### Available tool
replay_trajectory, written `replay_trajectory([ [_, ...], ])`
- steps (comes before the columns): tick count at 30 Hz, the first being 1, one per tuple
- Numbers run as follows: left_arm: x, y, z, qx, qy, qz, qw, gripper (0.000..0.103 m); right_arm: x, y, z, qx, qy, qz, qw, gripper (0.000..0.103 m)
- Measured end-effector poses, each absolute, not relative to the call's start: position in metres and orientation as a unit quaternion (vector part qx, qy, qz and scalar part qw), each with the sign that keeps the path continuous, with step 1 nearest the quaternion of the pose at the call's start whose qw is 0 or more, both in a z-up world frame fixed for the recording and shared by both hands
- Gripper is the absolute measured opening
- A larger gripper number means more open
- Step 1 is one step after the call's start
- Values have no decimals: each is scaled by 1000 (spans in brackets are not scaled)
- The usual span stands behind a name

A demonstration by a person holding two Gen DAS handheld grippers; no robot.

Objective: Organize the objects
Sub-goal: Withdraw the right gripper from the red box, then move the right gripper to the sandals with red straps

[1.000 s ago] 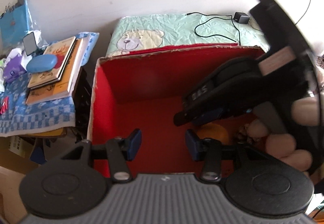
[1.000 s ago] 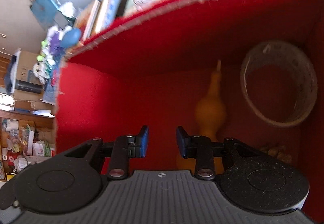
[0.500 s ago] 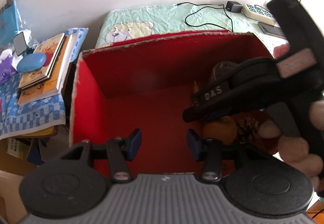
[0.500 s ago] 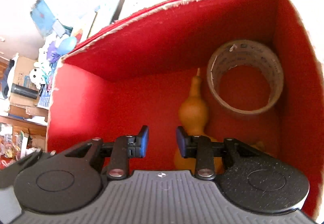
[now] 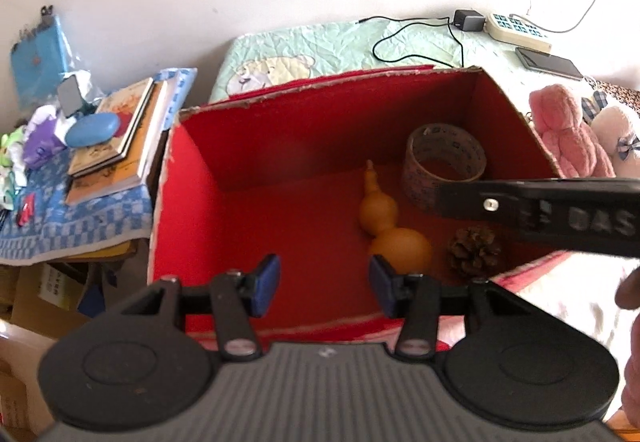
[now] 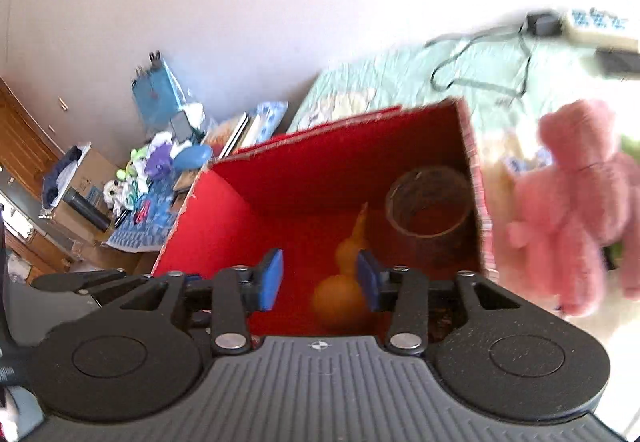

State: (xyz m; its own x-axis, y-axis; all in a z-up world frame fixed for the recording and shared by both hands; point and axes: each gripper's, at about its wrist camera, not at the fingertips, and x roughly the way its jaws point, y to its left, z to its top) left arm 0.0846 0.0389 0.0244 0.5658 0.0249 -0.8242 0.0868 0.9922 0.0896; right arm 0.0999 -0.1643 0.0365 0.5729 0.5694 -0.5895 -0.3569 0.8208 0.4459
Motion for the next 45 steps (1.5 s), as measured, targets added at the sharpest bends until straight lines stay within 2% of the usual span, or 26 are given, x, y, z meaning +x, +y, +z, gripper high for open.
replay_trajectory([
  [5, 66, 22, 34, 69, 457, 13, 887, 51, 90, -166, 32, 132, 353, 257, 890, 54],
  [19, 23, -14, 36, 73, 457, 56, 885, 55, 65, -185, 17, 165, 385, 276, 865, 55],
  [24, 14, -21, 21, 70, 479, 61, 873, 55, 61, -193, 4, 189, 408, 279, 849, 50],
  [26, 13, -24, 15, 71, 488, 64, 868, 56, 59, -195, -1, 195, 418, 277, 843, 43],
  [28, 12, -26, 10, 70, 495, 65, 864, 56, 57, -196, -6, 200, 427, 277, 837, 42],
  [31, 10, -29, 3, 70, 503, 67, 859, 56, 53, -197, -13, 200, 438, 277, 832, 34],
  [45, 9, -35, -14, 76, 524, 68, 846, 56, 43, -209, -33, 193, 469, 262, 821, 26],
])
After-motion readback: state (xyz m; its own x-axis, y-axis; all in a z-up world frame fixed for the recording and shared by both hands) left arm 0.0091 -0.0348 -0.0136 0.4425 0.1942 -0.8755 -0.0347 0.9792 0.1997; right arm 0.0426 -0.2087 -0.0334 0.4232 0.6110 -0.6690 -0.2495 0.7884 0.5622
